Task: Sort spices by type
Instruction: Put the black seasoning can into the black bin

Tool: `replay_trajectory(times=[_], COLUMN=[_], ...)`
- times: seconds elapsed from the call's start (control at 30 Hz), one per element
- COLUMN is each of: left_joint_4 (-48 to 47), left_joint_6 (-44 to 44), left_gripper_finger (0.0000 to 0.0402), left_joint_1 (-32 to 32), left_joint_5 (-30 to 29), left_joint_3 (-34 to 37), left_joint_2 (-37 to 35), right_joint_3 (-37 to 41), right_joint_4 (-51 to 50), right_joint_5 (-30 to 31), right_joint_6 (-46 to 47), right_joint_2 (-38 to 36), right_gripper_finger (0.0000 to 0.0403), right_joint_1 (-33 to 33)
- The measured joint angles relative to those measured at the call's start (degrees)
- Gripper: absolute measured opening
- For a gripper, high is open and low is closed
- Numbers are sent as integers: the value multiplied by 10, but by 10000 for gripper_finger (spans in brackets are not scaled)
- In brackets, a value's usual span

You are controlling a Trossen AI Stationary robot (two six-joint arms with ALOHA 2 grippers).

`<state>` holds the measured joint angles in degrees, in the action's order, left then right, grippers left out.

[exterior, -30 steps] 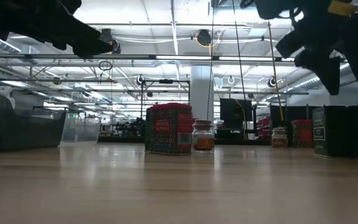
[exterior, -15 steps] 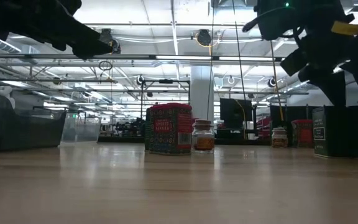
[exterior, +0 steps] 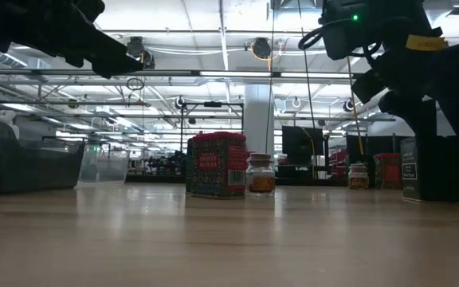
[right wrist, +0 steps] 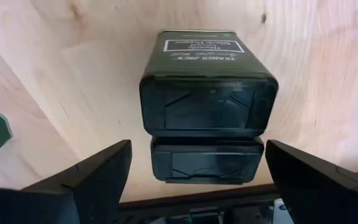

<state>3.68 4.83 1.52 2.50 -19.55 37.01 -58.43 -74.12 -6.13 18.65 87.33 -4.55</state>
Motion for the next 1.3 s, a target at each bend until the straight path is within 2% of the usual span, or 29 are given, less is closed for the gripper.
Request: replay_trajectory(times=[0.57,0.73,0.97,1.2,1.3], left_joint_4=[-3,-3,-3,-2,-2], left_joint_6=[-2,-2,-2,-13,-14], left_gripper_finger=[326,326,326,326,326], left_joint_1=[0,0,0,0,0], left_joint_5=[0,0,0,0,0], left_joint_3=[0,0,0,0,0], left_joint_2=[0,0,0,0,0], right_joint_3=[40,40,40,37,12], right_joint_4=[34,32,24,-40,-78], right_joint_5=[3,12,2,-16,-18], right_joint_6=[31,30,27,29,28], right_joint_2=[0,0,0,0,0], right_gripper_finger=[351,319,243,240,241], right_joint_1=[0,0,0,0,0])
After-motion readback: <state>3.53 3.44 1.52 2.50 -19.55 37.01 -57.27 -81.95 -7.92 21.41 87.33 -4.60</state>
